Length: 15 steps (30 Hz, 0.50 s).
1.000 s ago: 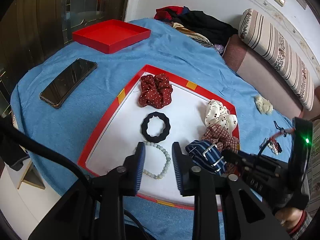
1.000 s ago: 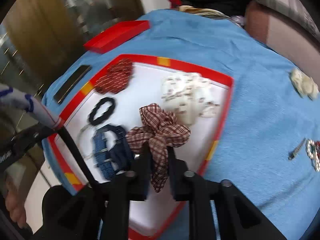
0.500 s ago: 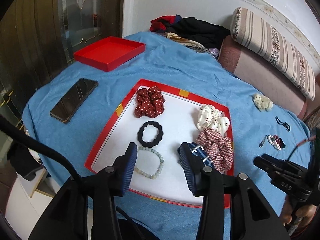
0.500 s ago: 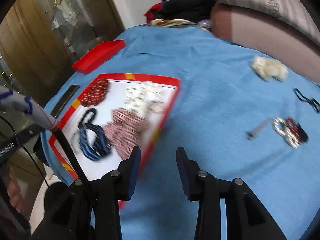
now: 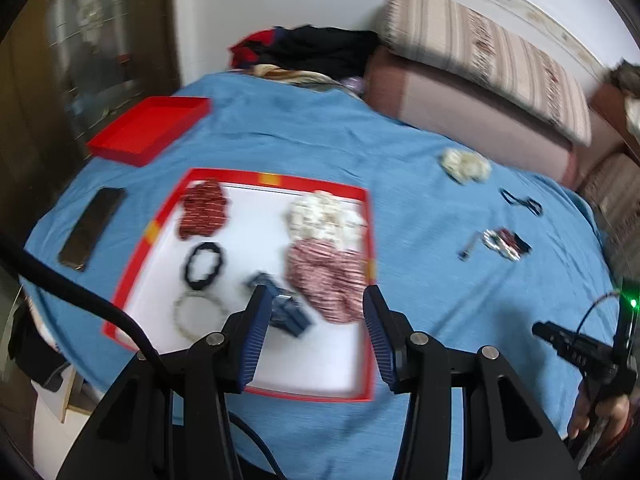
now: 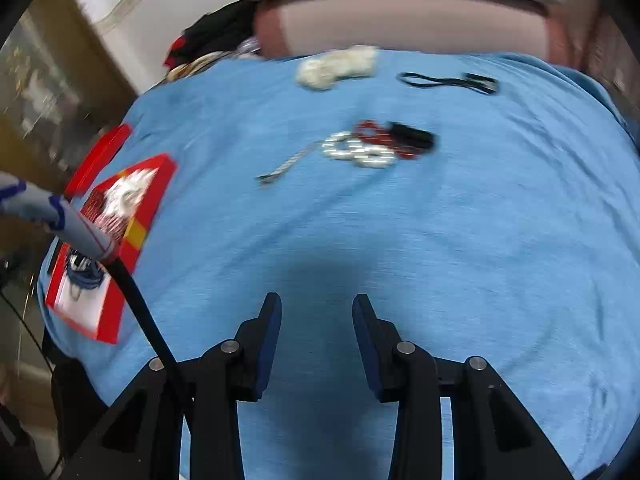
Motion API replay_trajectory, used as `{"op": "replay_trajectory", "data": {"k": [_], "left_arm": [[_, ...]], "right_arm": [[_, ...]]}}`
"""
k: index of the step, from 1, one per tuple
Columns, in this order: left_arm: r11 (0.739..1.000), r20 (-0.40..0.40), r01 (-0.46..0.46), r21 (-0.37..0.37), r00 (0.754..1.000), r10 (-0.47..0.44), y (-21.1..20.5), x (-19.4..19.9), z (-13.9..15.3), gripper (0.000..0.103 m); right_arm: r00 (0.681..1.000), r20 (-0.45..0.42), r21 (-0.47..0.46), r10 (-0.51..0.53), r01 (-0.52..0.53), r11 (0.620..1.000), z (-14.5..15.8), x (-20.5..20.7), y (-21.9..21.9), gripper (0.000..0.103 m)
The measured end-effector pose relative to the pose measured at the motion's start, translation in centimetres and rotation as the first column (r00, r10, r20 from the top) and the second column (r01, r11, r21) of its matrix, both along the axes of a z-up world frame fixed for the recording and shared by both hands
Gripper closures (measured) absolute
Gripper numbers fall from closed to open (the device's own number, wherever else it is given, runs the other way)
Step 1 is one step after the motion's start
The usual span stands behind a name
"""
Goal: Organize jewelry
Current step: 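Move both tools back toward the hair clip and bead bracelets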
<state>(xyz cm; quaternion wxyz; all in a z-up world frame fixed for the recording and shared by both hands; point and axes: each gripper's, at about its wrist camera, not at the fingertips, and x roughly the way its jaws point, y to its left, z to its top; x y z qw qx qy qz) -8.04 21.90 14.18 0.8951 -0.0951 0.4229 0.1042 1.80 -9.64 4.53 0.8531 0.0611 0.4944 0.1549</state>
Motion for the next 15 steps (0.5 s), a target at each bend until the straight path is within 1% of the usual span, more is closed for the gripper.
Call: {"op": "replay_trajectory", "data": {"k": [4,10,15], "left_arm": [[0.996,-0.026,0.086,0.003,0.996,-0.086,-3.8,1.4,-0.6,0.055],[0.981,-0.061,0.196,0.002,0.979,-0.195,-8.5,4.4,-2.5,0.055],[0.967,-0.093,0.250,-0.043,0.963,-0.253,-10.7,8.4,-4.9,0.055]], "right_arm": [[0.999,0.016,0.000,-0.044,0.044,0.999,0.3,-0.1,-2.2,0.063],[0.997,0.027,-0.002,-0.073,0.073,0.997,0.2,1.2,-4.2,0.063],[0.997,0.031,0.005,-0.069,0.069,0.998,0.0,2.8,-4.2,0.063]]}}
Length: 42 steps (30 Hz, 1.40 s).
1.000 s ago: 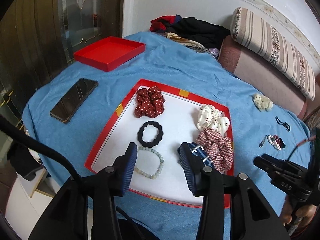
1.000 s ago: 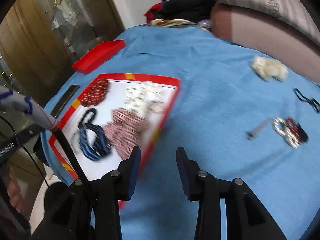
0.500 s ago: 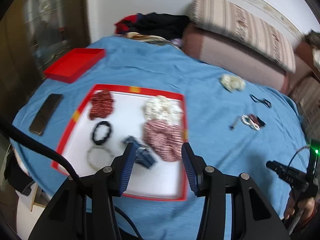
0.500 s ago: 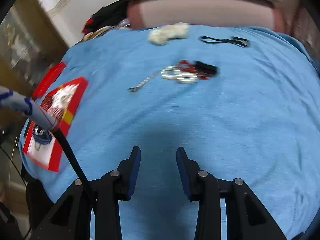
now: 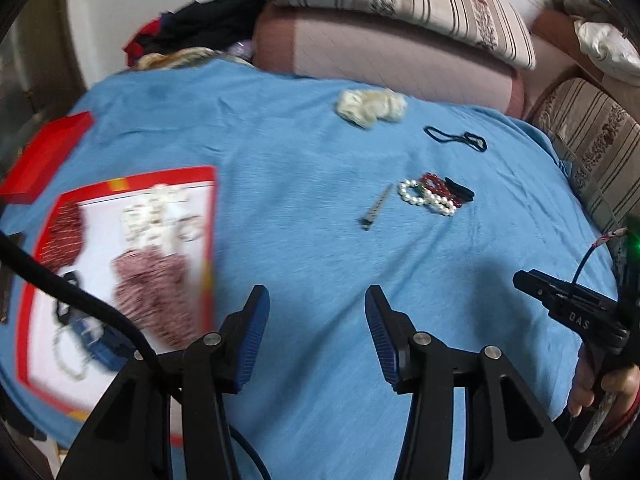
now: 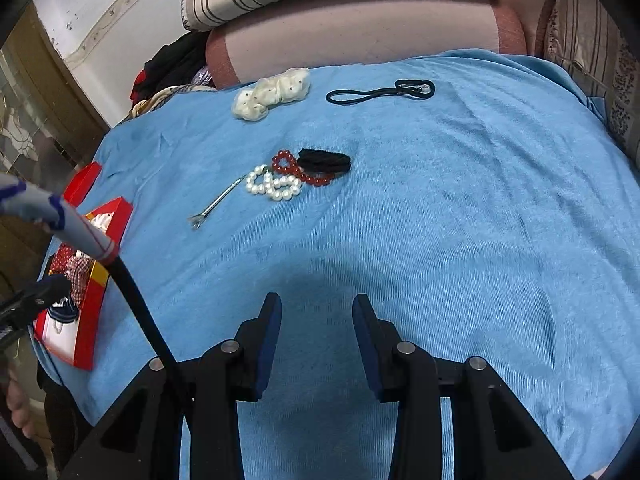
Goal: Organize jewelry
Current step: 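Move both tools back toward the hair clip and bead bracelets, then grasp the silver hair clip with the left gripper while the right grasps the pearl bracelet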
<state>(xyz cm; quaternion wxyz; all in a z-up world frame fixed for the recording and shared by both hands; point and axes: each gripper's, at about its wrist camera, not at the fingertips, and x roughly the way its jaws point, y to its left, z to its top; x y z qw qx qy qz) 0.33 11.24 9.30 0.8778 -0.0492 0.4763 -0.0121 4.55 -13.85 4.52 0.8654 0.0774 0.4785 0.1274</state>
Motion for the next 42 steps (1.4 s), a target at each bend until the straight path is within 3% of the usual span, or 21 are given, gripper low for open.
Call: {"op": "replay_trajectory", "data": {"k": [7,12,16,21,29,30,31,32,37,42], "left_arm": [[0.996,-0.027,0.085,-0.015,0.996,-0.086,-2.1,5.7,-3.4,0.059],[0.991,-0.048,0.115,-0.065,0.992,-0.118,-2.4,8.9,-5.3,0.062],[0.986,-0.058,0.154,-0.067,0.986,-0.158,-3.0,10.8,-6.4,0.067],[0.980,-0.069,0.182,-0.082,0.980,-0.187,-3.5,12.3,-7.6,0.068],[0.973,-0.053,0.209,-0.102,0.975,-0.215,-4.2,13.2,-8.1,0.068],[0.975,-0.055,0.209,-0.079,0.975,-0.214,-4.5,13.2,-8.2,0.074],[0.976,-0.056,0.209,-0.057,0.976,-0.213,-4.6,13.2,-8.2,0.092],[0.977,-0.066,0.210,-0.033,0.975,-0.212,-4.7,13.1,-8.2,0.093],[0.991,-0.082,0.134,-0.023,0.987,-0.135,-2.4,12.1,-7.6,0.094],[0.993,-0.097,0.088,-0.082,0.991,-0.095,0.0,11.0,-7.7,0.093]], "right_arm": [[0.997,0.038,0.006,0.060,-0.061,0.998,0.0,3.2,2.0,0.063],[0.986,0.052,0.023,0.156,-0.157,0.987,-0.5,6.4,4.2,0.063],[0.976,0.036,0.014,0.215,-0.216,0.976,-1.5,8.4,5.3,0.063],[0.971,-0.004,0.002,0.239,-0.239,0.971,-3.4,10.3,5.4,0.070],[0.972,-0.008,0.027,0.235,-0.235,0.972,-4.0,10.8,4.9,0.071],[0.973,-0.010,0.032,0.230,-0.230,0.973,-4.0,10.8,4.9,0.071],[0.974,-0.011,0.037,0.226,-0.226,0.974,-4.0,10.8,4.8,0.071],[0.975,-0.011,0.040,0.222,-0.221,0.974,-3.9,10.9,4.8,0.071],[0.974,0.013,0.033,0.228,-0.228,0.973,-3.1,10.3,4.6,0.071],[0.965,0.033,-0.019,0.261,-0.261,0.965,-3.1,10.3,6.1,0.071]]}}
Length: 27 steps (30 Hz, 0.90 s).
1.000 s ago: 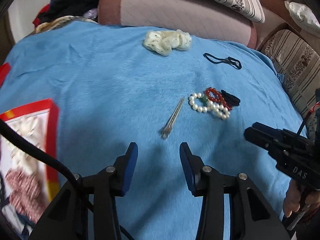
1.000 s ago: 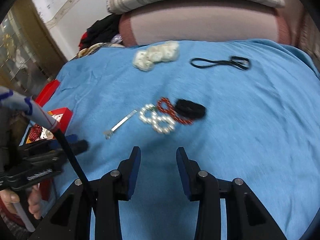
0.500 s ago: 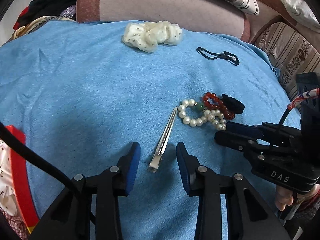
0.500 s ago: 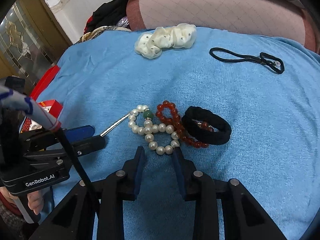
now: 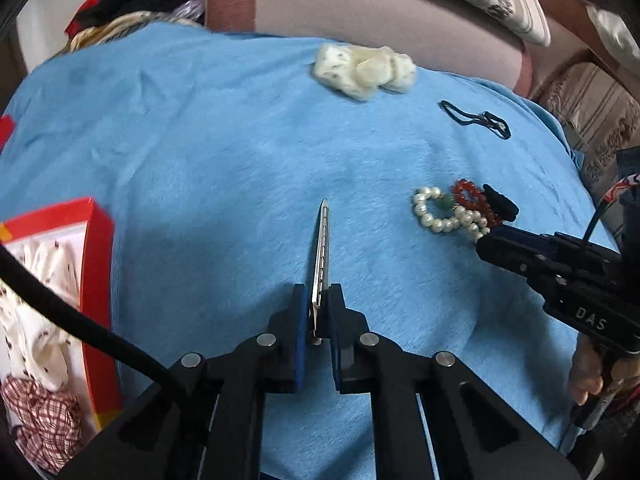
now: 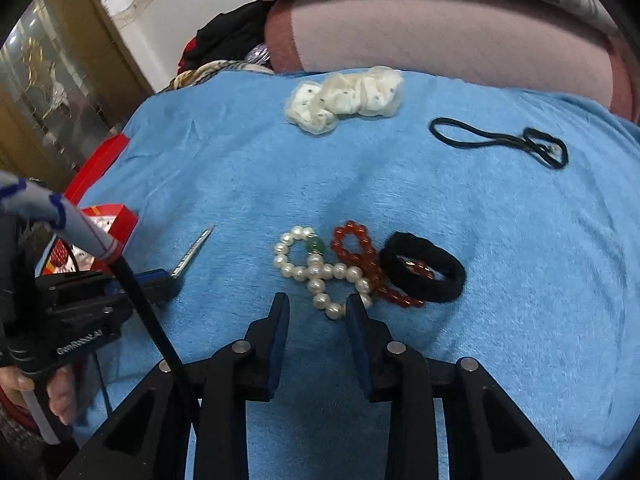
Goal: Organize jewelry
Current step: 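Grasp the silver hair clip with the left gripper while the right grasps the pearl bracelet, then place the hair clip and pearl bracelet on the white tray, opening both grippers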
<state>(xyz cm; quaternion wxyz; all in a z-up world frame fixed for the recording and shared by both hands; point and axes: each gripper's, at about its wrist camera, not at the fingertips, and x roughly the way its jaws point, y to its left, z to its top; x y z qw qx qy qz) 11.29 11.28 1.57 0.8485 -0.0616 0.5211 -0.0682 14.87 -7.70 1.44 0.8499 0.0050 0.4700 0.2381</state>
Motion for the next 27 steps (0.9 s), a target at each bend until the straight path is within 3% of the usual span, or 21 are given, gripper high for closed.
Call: {"op": "replay_trajectory", "data": {"k": [5,7,9,10,12,15,27], "left_arm": [[0.999,0.011,-0.013,-0.034,1.000,0.014,0.1,0.1,-0.3,0.092],[0.999,0.018,-0.017,-0.050,1.000,0.018,0.0,0.0,-0.4,0.083],[0.998,0.028,-0.022,-0.053,0.999,0.023,-0.2,-0.1,-0.4,0.083],[0.999,0.034,-0.021,-0.044,0.999,0.023,-0.4,-0.1,-0.5,0.084],[1.000,0.036,-0.022,-0.013,0.999,0.023,-0.6,-0.1,-0.5,0.094],[0.997,0.023,-0.047,-0.063,0.999,0.049,0.1,-0.5,0.2,0.094],[0.993,0.140,-0.098,-0.071,0.984,0.107,2.5,-7.6,7.4,0.094]], "right_arm": [[1.000,0.008,-0.026,-0.010,0.010,1.000,-0.4,0.6,1.0,0.071],[1.000,0.012,-0.052,-0.008,0.008,0.999,-0.9,0.8,1.5,0.071],[1.000,0.020,-0.082,-0.002,0.004,0.997,-1.1,0.9,1.9,0.072],[1.000,0.028,-0.102,-0.005,0.008,0.995,-1.2,0.8,2.1,0.074],[0.999,0.046,-0.151,-0.010,0.017,0.988,-1.2,0.6,2.3,0.092],[0.999,0.024,-0.107,-0.033,0.036,0.994,-0.2,0.3,1.5,0.093],[0.996,0.089,-0.006,-0.006,0.006,1.000,6.6,-5.8,2.1,0.093]]}}
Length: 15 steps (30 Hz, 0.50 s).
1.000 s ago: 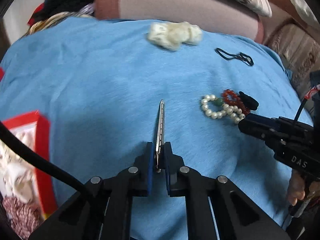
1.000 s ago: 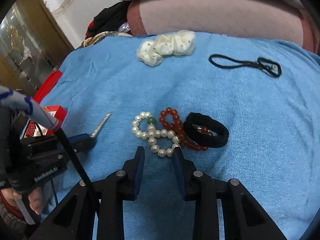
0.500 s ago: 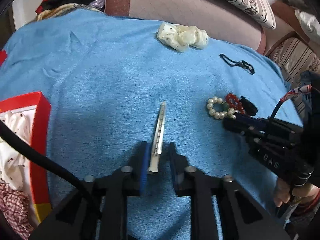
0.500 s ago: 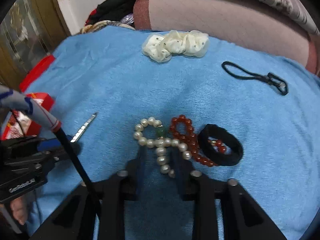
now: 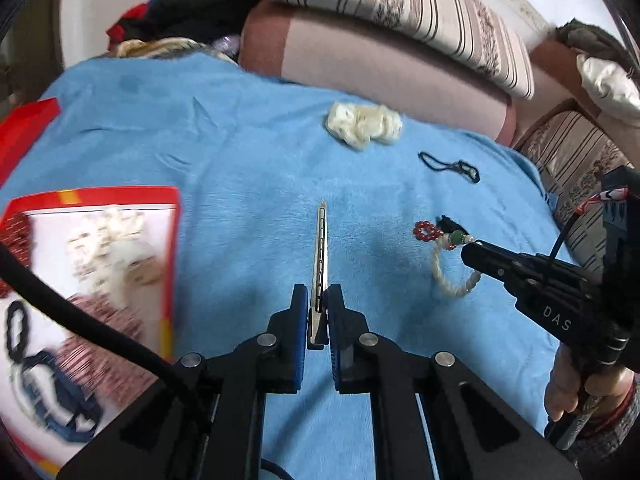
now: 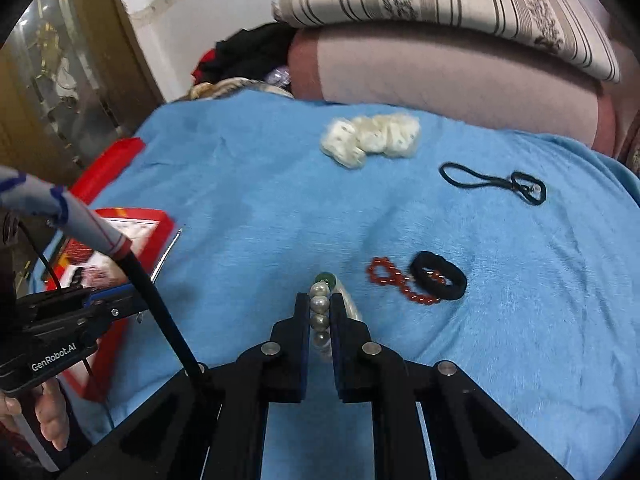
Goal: Organize jewelry
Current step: 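Place the hair clip and pearl bracelet on the white tray, opening both grippers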
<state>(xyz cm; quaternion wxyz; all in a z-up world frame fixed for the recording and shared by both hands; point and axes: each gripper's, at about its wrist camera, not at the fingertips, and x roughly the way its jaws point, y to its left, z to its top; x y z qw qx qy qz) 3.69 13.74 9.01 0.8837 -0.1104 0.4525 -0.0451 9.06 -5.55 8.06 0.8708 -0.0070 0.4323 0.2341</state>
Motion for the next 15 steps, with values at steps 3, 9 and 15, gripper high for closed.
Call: {"op": "replay_trajectory", "data": {"k": [3,9,15], "left_arm": [[0.999,0.021,-0.033,0.000,0.999,0.033,1.4,-2.1,1.3,0.094],[0.991,0.044,-0.137,0.013,0.990,0.136,6.5,-6.3,3.4,0.094],[0.973,0.035,-0.229,0.031,0.973,0.228,11.9,-7.8,3.6,0.094]], "right_arm": [[0.999,0.012,0.021,0.030,-0.030,0.999,1.5,-1.7,1.0,0.093],[0.991,0.042,0.049,0.126,-0.128,0.991,3.9,-4.7,4.8,0.093],[0.971,0.049,0.080,0.234,-0.237,0.968,5.4,-6.9,9.9,0.093]]}}
